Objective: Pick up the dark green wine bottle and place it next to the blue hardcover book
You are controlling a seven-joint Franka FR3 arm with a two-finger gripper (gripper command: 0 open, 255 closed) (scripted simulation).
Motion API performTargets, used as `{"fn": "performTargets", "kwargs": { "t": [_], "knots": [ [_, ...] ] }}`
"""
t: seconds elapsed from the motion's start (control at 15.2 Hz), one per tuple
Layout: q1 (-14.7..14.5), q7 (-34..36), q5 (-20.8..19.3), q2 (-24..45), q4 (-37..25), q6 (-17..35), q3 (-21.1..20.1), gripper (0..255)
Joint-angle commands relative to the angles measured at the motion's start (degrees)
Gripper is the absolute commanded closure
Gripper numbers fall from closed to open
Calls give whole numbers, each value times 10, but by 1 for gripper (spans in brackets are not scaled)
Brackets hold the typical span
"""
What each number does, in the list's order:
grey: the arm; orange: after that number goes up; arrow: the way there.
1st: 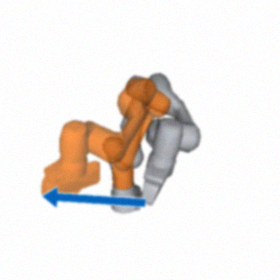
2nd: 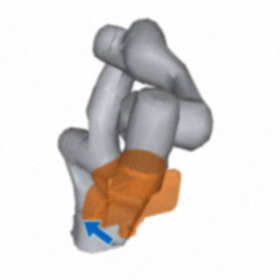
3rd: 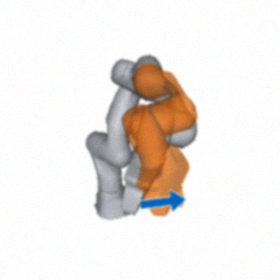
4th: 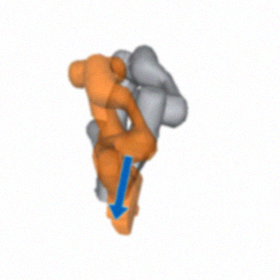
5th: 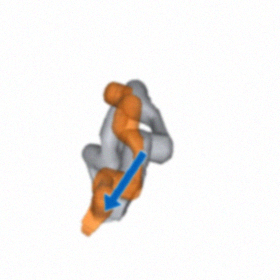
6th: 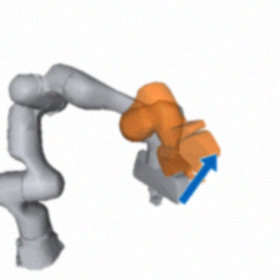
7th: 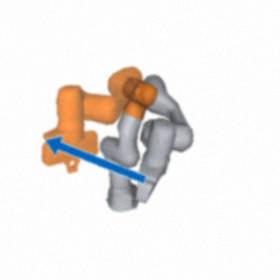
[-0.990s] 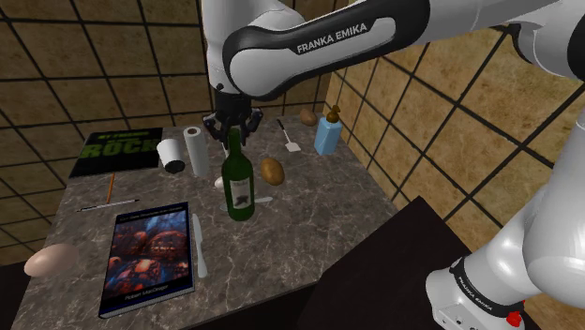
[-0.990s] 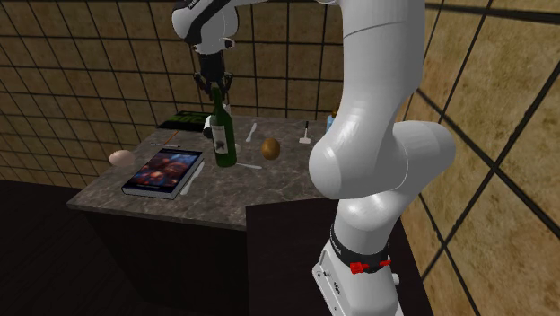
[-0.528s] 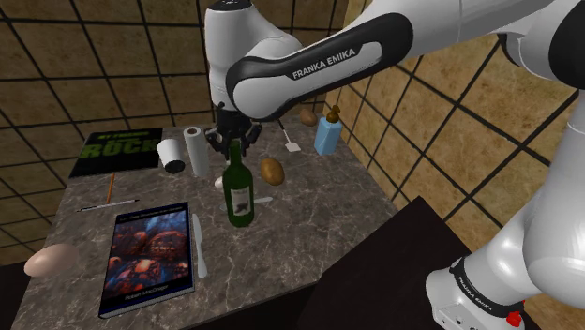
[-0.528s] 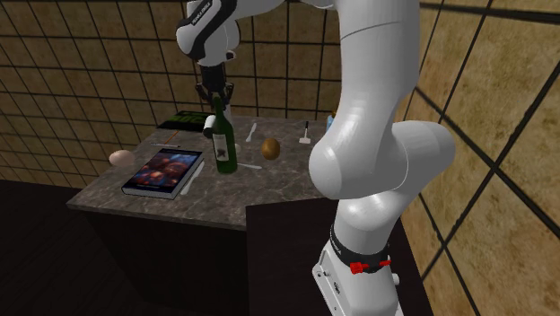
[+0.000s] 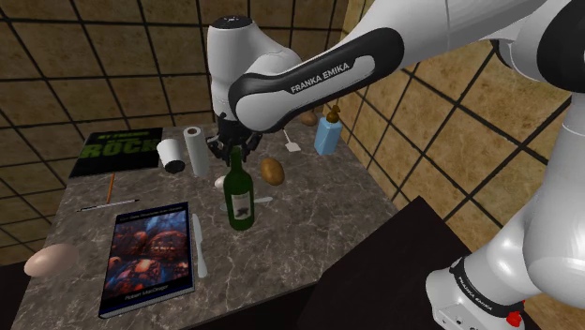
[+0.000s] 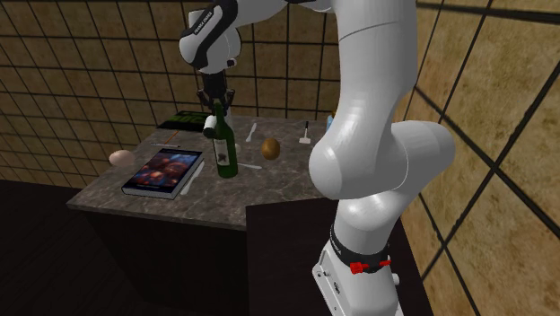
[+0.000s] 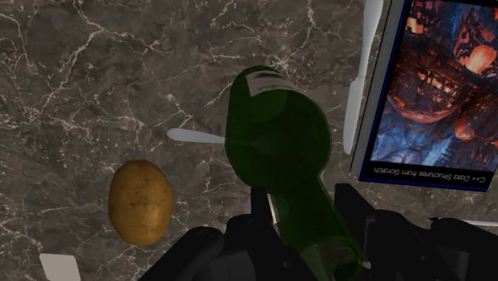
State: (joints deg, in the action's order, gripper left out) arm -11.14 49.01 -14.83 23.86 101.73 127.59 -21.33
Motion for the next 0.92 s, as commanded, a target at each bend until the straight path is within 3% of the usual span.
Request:
{"fn": "performTargets", "kwargs": {
  "t": [0.0,0.13,0.2,0.53,0.86],
  "knots": [
    [0,0,0,0,0,0,0,255],
    [0,0,0,0,0,0,0,255],
    [0,0,0,0,0,0,0,0],
    [0,0,0,0,0,0,0,0],
    [5,-13,20,-38,-21,-56,-10,0]
  ]
}}
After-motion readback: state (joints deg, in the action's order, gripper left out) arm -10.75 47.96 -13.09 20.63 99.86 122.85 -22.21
